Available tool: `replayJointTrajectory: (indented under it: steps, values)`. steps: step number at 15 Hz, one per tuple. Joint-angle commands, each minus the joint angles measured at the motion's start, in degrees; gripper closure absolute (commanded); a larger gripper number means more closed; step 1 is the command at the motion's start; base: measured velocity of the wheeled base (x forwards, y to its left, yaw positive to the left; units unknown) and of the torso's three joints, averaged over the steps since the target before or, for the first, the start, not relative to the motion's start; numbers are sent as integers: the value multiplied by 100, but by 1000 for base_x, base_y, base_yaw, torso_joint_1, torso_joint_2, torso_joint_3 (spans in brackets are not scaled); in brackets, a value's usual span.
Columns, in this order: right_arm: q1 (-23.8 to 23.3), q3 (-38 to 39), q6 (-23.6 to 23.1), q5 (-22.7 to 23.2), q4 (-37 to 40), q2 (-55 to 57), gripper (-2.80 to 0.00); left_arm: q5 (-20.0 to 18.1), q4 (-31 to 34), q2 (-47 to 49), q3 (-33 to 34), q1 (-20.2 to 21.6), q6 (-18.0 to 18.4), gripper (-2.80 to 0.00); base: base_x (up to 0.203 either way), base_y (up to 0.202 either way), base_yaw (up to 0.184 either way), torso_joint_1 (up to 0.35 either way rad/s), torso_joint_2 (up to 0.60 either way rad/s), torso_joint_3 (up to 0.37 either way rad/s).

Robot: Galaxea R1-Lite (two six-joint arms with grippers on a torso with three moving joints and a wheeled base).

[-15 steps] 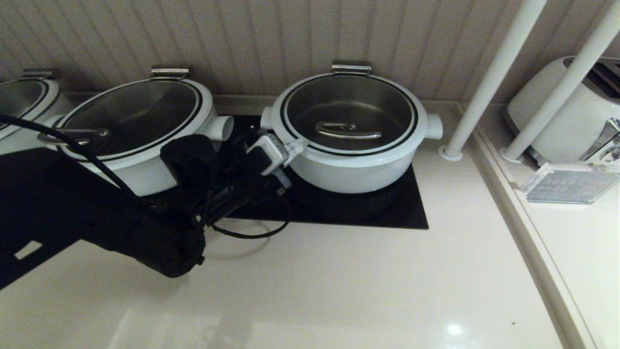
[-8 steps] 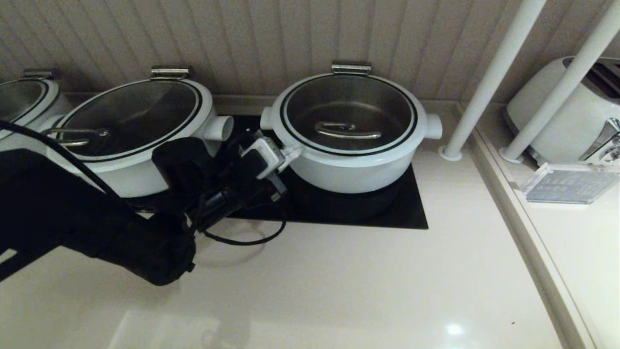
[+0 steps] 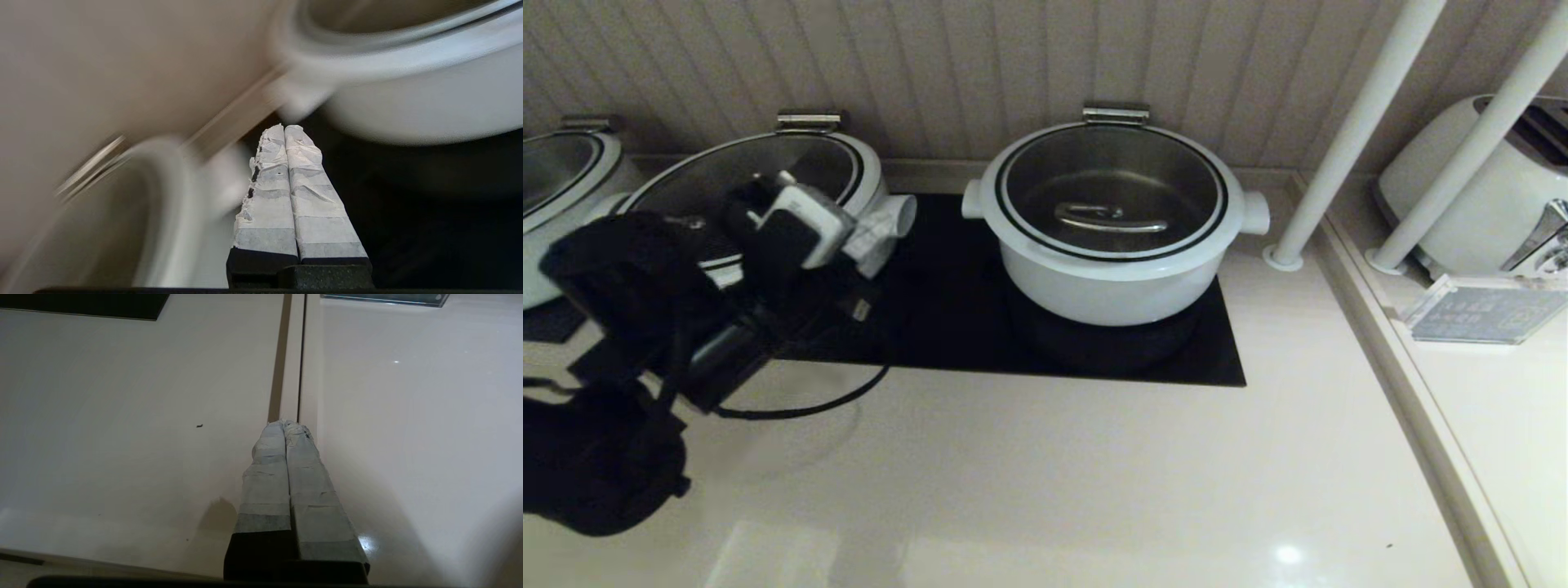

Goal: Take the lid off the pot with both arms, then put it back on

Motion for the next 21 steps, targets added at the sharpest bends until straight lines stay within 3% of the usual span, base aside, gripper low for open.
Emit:
replayJointTrajectory:
  steps: [1,4,7,10,13,15,21]
  values:
    - [1,0,-2,3,-1,-2,0,137,-29,-848,628,637,-13,0,0,0,0,0,0,0]
    - [1,0,6,3,-1,-2,0,619,15,-1503,1680,1236,-34,0,0,0,0,0,0,0]
    - [1,0,4,3,-1,-2,0,861,205,-2193,2350,1375,-162,0,0,0,0,0,0,0]
    - [1,0,-2,3,-1,-2,0,905,218,-2394,2703,1386,-763,0,0,0,0,0,0,0]
    - [1,0,0,3,-1,-2,0,904,343,-3007,3416,1385,-1113,0,0,0,0,0,0,0]
    - [1,0,2,3,-1,-2,0,884,1130,-3812,3451,1380,-1243,0,0,0,0,0,0,0]
    - [1,0,-2,3,-1,-2,0,920,5089,-6726,3473,1384,-1843,0,0,0,0,0,0,0]
